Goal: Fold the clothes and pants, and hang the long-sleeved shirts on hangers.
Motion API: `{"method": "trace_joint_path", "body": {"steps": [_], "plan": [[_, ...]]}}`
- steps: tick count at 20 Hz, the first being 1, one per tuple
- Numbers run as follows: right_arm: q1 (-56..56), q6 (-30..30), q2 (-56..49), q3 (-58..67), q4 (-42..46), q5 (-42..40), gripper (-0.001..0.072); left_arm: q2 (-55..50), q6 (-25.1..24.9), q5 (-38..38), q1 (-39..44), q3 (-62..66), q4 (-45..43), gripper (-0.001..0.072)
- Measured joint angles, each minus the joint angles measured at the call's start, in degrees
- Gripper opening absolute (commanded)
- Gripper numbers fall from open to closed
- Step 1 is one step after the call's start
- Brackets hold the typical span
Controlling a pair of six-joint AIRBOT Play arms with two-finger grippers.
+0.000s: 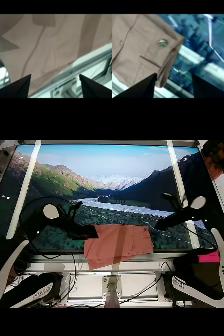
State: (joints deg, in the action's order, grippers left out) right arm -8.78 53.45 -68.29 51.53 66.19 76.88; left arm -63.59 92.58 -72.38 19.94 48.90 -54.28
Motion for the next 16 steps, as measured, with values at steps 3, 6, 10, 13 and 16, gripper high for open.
{"method": "trace_joint_path", "body": {"steps": [3, 6, 10, 13, 16], "plan": [[-6.1, 1.9, -1.1, -2.9, -5.9, 1.7, 0.0633, 0.0, -3.3, 6.4, -0.2, 0.5, 2.7, 0.0701], [-7.6, 3.7, -1.6, -6.7, -8.7, 2.0, 0.0685, 0.0, -5.3, 11.0, -0.2, 0.6, 4.8, 0.0701], [-5.7, 6.7, -2.4, -11.0, -10.4, -0.3, 0.0691, 0.0, -6.2, 13.7, -0.3, 0.7, 6.0, 0.0700], [-2.5, 9.4, -5.1, -12.3, -11.8, -2.1, 0.0692, 0.0, -6.5, 14.4, -0.3, 0.7, 6.3, 0.0700], [0.8, 11.3, -9.0, -12.8, -14.2, -4.4, 0.0691, 0.0, -6.6, 14.8, -0.3, 0.7, 6.9, 0.0700]]}}
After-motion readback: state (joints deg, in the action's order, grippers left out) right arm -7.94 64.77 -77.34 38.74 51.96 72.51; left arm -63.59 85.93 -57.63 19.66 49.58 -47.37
